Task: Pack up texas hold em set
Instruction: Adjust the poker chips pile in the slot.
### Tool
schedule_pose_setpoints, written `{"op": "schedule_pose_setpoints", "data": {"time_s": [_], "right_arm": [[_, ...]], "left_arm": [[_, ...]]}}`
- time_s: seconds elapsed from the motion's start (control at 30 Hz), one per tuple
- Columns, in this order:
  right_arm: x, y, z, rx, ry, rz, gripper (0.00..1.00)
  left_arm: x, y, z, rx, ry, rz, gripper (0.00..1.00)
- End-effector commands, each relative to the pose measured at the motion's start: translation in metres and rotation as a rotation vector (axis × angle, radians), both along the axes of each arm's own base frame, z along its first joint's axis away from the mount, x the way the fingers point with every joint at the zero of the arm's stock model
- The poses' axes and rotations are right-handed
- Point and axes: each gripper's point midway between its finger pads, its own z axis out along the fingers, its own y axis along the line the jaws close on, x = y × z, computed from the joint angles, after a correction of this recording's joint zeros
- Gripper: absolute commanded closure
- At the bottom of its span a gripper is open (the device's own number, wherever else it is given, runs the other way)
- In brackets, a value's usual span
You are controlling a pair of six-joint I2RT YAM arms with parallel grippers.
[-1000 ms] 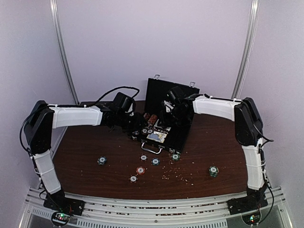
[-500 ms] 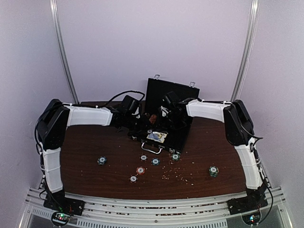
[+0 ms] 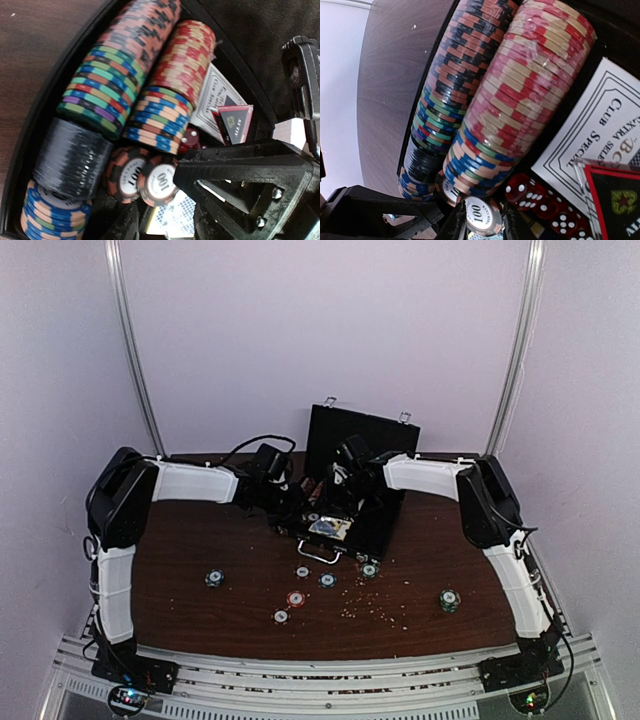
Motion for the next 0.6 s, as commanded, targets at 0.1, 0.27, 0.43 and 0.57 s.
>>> {"op": "schedule_pose_setpoints", "data": {"time_s": [0.1, 0.27, 0.43, 0.57], "right_arm": [[-0.004, 0.006, -0.017, 0.031, 0.059, 0.016, 0.76], [-0.011, 0.007, -0.021, 0.042, 0.080, 0.035, 0.77], [-0.015, 0.009, -0.025, 0.045, 0.092, 0.050, 0.78], [-0.015, 0.009, -0.026, 0.049, 0.092, 0.054, 0.78]], "left_arm": [[0.009, -0.003, -0.004, -0.036, 0.003, 0.007, 0.61], [0.007, -0.005, -0.011, -0.039, 0.020, -0.001, 0.61], [0.003, 0.002, -0.019, -0.004, 0.040, 0.010, 0.62], [0.000, 0.006, -0.022, 0.009, 0.053, 0.017, 0.62]]}}
